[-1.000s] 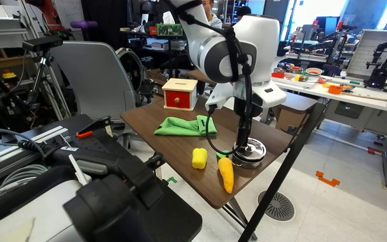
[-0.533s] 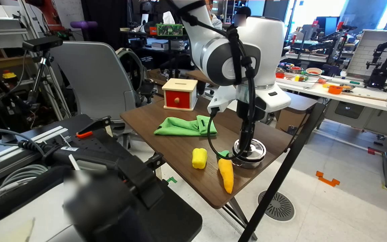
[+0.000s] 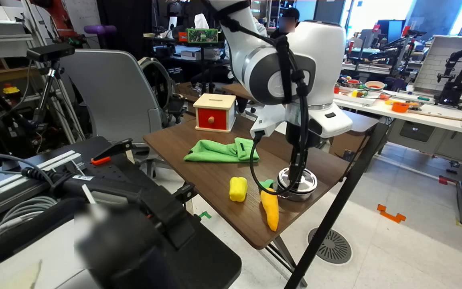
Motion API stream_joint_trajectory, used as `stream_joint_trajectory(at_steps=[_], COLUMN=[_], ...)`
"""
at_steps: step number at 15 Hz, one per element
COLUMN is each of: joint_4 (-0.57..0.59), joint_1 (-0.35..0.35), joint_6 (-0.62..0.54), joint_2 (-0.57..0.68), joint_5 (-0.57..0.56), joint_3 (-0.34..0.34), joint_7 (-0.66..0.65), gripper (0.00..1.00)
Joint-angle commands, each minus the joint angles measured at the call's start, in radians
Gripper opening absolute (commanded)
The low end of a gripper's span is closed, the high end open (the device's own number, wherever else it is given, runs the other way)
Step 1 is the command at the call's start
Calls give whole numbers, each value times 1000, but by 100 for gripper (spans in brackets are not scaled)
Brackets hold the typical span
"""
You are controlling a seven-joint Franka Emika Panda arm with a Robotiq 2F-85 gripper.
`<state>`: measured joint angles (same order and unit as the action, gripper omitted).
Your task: Remove the lid from the pot and put it on the table
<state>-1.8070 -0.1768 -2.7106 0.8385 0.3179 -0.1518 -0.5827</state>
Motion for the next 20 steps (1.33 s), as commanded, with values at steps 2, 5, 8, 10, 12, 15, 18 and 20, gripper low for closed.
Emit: stream_joint_trajectory(at_steps=[2,5,8,10,12,15,18,20], joint_4=[25,30,26,10,-7,-5,44,98], joint_1=[-21,-22,-19,-22,-16,0,10,12], joint_6=[13,19,22,27,32,41,71,101], joint_2=[14,19,14,-19,-57,-106,-114,-89], joint_5=[30,29,29,36,37,29,27,27], joint_3=[17,21,19,30,38,44,51,61], joint_7=[46,62,74,90,103,109,103,101], gripper=[20,1,5,5,5,5,5,5])
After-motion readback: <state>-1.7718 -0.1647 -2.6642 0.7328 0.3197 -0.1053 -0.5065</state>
